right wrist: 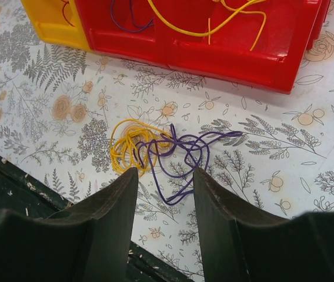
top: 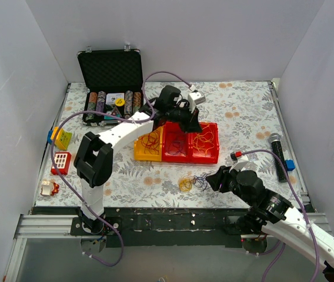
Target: Untangle the cables
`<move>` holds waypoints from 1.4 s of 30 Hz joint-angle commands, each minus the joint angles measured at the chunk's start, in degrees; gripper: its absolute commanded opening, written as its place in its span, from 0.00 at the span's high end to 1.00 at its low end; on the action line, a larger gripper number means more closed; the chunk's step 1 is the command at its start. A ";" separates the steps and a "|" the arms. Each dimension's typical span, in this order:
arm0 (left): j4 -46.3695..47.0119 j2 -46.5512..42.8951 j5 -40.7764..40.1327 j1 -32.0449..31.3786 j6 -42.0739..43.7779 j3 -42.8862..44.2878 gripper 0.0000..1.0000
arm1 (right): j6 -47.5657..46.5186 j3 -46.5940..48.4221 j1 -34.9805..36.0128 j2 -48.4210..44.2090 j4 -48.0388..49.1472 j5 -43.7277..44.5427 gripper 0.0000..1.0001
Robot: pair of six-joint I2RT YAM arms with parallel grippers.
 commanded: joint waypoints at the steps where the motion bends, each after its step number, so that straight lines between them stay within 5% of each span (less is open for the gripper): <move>1: 4.37 -1.49 -1.19 -2.92 0.67 -0.70 1.00 | 0.00 0.82 0.17 0.13 2.39 1.58 0.50; 14: 17.12 5.71 -20.70 -6.96 25.18 -3.26 1.00 | 0.35 0.55 0.17 -0.49 1.86 2.55 0.50; 25: 21.43 7.39 -23.00 -10.12 39.08 -8.70 1.00 | 0.35 0.55 0.17 -0.23 1.77 2.99 0.50; 35: 18.71 8.35 -24.93 -11.53 36.81 -9.06 1.00 | 0.53 1.08 0.17 -0.67 0.98 3.17 0.50; 42: 10.28 6.07 -29.32 -11.89 32.42 -6.69 0.82 | 0.79 1.17 0.17 -0.58 0.81 3.34 0.50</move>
